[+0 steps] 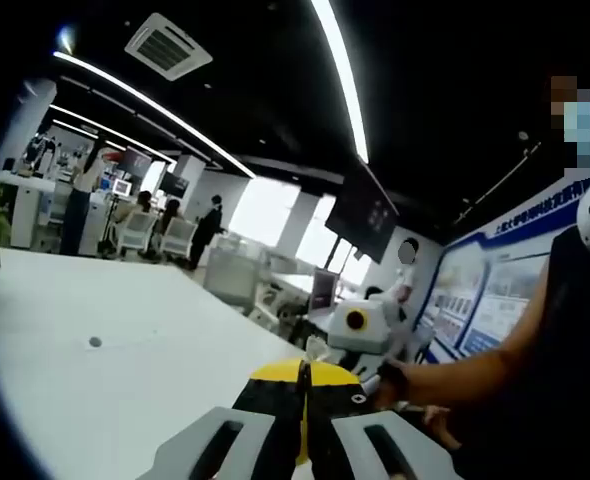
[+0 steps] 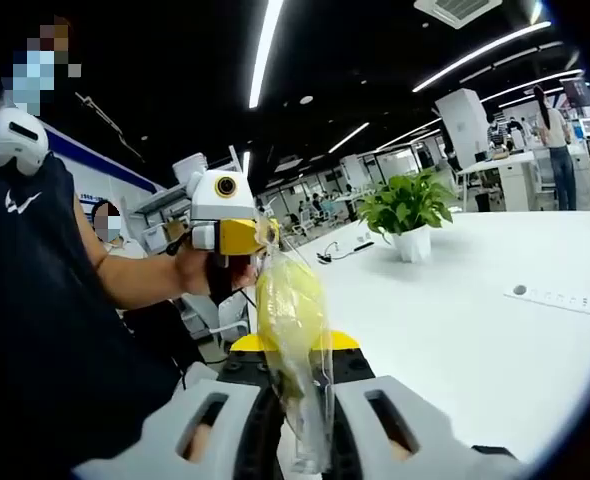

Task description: Compare the silicone blocks by pressing each to a similar depth, holding the contact briefly, and releasing to observe deformation and rebound differences across the visible hardness samples.

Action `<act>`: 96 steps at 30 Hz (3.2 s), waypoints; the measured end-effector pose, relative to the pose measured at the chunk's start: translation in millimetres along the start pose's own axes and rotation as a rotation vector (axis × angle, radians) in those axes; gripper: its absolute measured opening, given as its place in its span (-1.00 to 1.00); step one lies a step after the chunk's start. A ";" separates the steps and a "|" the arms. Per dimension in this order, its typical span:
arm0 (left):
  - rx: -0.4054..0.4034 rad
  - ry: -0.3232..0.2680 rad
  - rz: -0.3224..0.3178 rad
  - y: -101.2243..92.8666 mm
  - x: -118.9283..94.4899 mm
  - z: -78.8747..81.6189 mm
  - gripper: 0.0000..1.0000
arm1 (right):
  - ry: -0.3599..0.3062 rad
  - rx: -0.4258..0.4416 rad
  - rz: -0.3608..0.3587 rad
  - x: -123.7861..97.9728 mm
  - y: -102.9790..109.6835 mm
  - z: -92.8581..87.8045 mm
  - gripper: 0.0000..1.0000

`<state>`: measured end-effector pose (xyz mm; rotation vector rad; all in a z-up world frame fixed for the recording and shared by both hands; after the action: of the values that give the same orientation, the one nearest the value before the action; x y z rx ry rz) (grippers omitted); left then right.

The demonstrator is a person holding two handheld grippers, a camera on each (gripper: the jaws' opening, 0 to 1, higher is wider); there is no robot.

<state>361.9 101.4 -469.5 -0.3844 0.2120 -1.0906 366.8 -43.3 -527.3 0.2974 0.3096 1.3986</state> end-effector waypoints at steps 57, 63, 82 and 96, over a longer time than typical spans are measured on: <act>-0.164 0.083 0.127 27.7 36.2 -89.7 -1.00 | -0.145 -0.102 -0.493 -109.6 -27.1 -80.7 0.93; -0.227 0.085 0.145 32.8 49.0 -107.1 -1.00 | -0.066 -0.131 -0.567 -119.3 -27.9 -113.3 0.93; -0.489 0.073 0.201 61.4 47.9 -150.2 -1.00 | 0.002 -0.114 -0.736 -141.1 -21.4 -145.3 0.93; -0.407 0.093 0.390 108.8 29.8 -175.2 -1.00 | 0.003 -0.080 -0.720 -136.1 -20.2 -148.5 0.93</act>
<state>402.7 84.0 -673.1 -0.6266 0.5722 -0.6767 308.5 -177.7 -667.1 0.0969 0.3197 0.6985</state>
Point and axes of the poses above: the point that each gripper's makers call its tool centre point, and the gripper's own axes: x roughly forward along the fingers, y roughly to its left, z roughly out of its top, the point moved 7 cm from there along -x, roughly backward along the fingers, and after that the axes turned 4 degrees about -y, right-handed, at the moved point
